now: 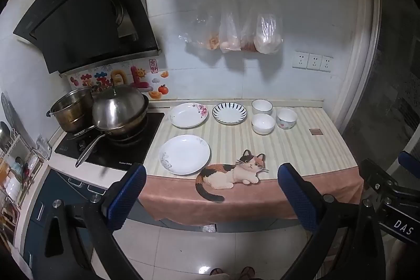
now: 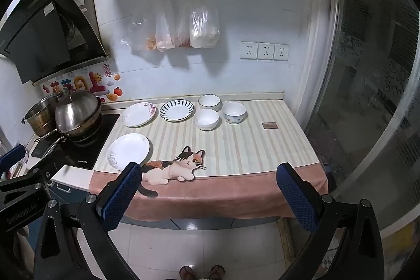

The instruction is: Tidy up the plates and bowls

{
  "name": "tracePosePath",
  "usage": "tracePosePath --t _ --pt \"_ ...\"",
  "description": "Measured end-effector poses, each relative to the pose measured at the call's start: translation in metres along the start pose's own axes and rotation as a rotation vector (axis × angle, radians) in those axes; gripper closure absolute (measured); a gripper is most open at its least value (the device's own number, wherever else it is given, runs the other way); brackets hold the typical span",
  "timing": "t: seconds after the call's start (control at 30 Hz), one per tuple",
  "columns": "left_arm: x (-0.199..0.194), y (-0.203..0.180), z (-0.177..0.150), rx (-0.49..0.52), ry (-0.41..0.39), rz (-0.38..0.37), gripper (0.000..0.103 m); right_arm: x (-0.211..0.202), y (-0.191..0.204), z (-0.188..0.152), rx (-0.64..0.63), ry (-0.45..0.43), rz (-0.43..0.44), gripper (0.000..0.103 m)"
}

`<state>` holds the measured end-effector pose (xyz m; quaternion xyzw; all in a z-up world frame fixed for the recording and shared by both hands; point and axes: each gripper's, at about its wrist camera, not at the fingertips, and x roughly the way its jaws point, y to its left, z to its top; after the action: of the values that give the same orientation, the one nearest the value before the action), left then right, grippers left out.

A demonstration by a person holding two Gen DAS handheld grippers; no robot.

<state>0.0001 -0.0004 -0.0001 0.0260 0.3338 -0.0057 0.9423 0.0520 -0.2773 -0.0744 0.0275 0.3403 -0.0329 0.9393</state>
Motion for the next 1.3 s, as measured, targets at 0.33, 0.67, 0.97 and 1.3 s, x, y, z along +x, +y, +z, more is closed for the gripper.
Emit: tracePosePath --t 0.33,0.67,0.97,1.3 --pt "0.001 0.000 0.000 -0.007 0.004 -0.006 0.000 0.001 0.003 0.000 -0.001 -0.006 -0.003 0.000" --pt "0.000 0.005 0.002 -0.009 -0.001 -0.006 0.000 0.002 0.006 0.001 0.007 -0.008 0.002 0.000" --pt "0.003 0.005 0.003 -0.010 0.002 -0.008 0.000 0.003 0.004 -0.001 0.011 -0.006 0.004 0.000" --pt "0.002 0.006 0.002 -0.014 0.000 -0.010 0.000 0.010 0.004 0.004 0.019 0.001 0.003 0.000"
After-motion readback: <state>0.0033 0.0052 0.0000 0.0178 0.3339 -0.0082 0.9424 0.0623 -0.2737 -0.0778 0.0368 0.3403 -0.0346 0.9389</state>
